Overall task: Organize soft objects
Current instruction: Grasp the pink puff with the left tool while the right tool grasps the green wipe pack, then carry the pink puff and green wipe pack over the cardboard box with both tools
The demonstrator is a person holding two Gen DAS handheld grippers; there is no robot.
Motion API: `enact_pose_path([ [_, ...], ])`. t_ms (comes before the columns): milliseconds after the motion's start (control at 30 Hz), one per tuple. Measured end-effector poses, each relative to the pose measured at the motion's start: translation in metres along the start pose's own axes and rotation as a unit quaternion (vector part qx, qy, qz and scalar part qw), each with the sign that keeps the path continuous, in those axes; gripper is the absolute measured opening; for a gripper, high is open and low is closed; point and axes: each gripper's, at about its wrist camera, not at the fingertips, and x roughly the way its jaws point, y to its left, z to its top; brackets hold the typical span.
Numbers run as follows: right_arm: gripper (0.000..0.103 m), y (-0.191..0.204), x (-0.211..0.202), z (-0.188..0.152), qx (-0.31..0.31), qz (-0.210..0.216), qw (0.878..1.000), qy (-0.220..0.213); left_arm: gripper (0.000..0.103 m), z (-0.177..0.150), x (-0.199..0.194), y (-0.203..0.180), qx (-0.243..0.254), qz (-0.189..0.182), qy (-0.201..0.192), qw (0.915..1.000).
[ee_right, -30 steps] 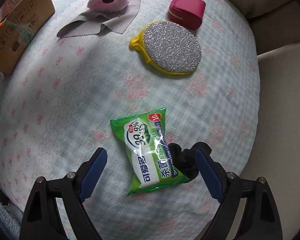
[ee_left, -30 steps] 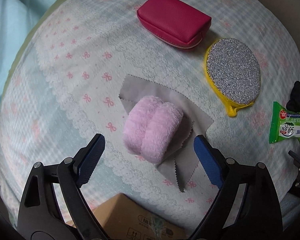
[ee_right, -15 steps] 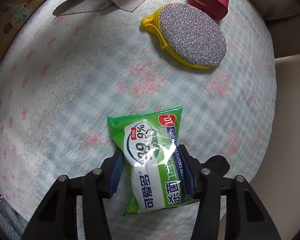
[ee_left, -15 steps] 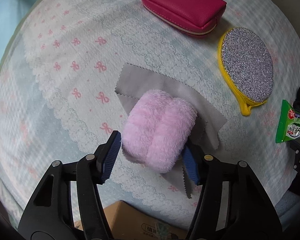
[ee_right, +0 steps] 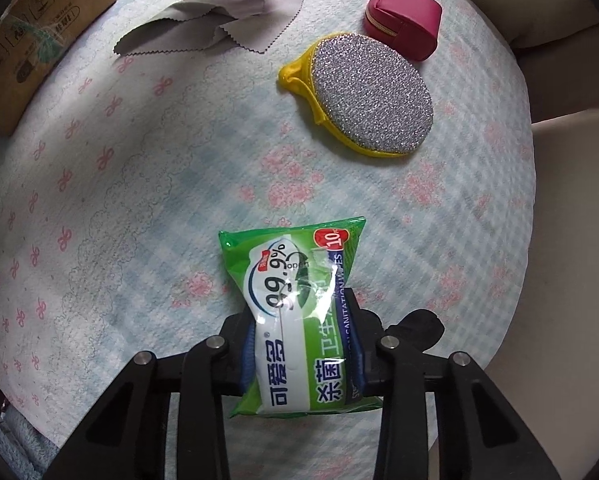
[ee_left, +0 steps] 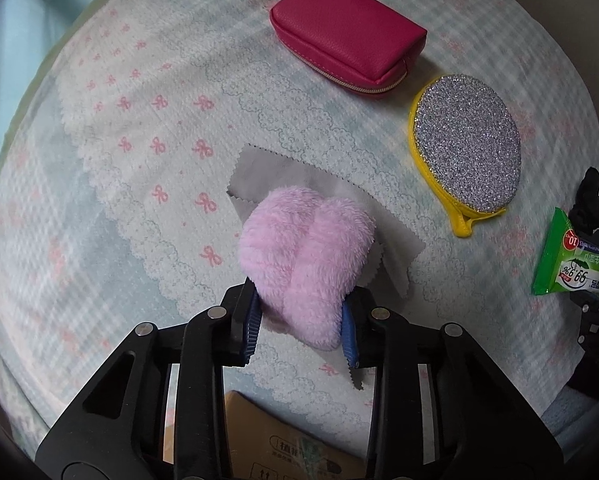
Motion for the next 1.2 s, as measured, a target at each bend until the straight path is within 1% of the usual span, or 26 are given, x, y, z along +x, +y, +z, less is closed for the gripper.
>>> enact_pose_path([
  [233, 0.032, -0.01, -0.036, -0.004, 0.019, -0.009, 1.0, -0.02, 0.029, -0.004, -0.04, -0.003, -0.015, 0.002, -0.022, 0.9996],
  [367, 0.032, -0.021, -0.065, -0.005, 0.034, -0.018, 0.999, -0.034, 0.029, -0.013, -0.077, -0.01, -0.024, 0.002, -0.045, 0.9987],
  [467, 0.032, -0.025, -0.09, -0.012, 0.048, -0.023, 0.998, -0.046, 0.029, -0.019, -0.105, -0.013, -0.029, 0.005, -0.064, 0.9975],
  [533, 0.032, -0.03, -0.106, -0.017, 0.061, -0.016, 0.997, -0.052, 0.029, -0.026, -0.124, -0.012, -0.035, 0.005, -0.076, 0.9965],
  [600, 0.032, -0.039, -0.123, -0.022, 0.074, -0.008, 0.995, -0.068, 0.029, -0.032, -0.144, -0.02, -0.042, 0.01, -0.09, 0.995],
  [733, 0.032, -0.048, -0.158, -0.03, 0.08, -0.01, 0.992, -0.099, 0.029, -0.06, -0.185, -0.021, -0.072, 0.013, -0.116, 0.9905],
  [800, 0.032, -0.048, -0.177, -0.031, 0.077, -0.021, 0.99, -0.113, 0.029, -0.075, -0.204, -0.02, -0.09, 0.015, -0.128, 0.9876],
  [933, 0.032, -0.047, -0.218, -0.03, 0.087, -0.032, 0.985, -0.146, 0.029, -0.107, -0.238, -0.014, -0.131, 0.013, -0.153, 0.9794],
  [1033, 0.032, -0.039, -0.25, -0.027, 0.095, -0.041, 0.98, -0.169, 0.029, -0.133, -0.262, -0.011, -0.152, 0.013, -0.176, 0.9726],
  [1200, 0.032, -0.017, -0.299, -0.02, 0.121, -0.038, 0.971, -0.203, 0.029, -0.18, -0.294, -0.001, -0.181, 0.015, -0.205, 0.9618],
])
